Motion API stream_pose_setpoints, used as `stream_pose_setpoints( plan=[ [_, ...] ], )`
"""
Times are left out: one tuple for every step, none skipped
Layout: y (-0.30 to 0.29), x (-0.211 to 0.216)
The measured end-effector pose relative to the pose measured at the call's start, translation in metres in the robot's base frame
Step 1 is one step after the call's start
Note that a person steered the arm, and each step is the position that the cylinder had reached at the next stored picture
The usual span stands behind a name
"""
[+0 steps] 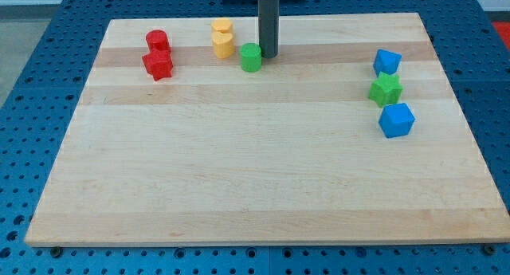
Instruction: Locate the green circle below the yellow heart
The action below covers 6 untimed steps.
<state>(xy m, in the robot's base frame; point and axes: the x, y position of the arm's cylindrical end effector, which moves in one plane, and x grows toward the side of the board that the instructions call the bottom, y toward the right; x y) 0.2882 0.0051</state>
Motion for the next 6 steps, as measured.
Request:
stream_pose_setpoints(
  plan=[
    [0.0,-0.04],
    [-0.002,-0.029],
    [-0.002,0.003],
    [-0.014,0.021],
    [-0.027,0.023],
    [-0.04,0.047]
  ],
)
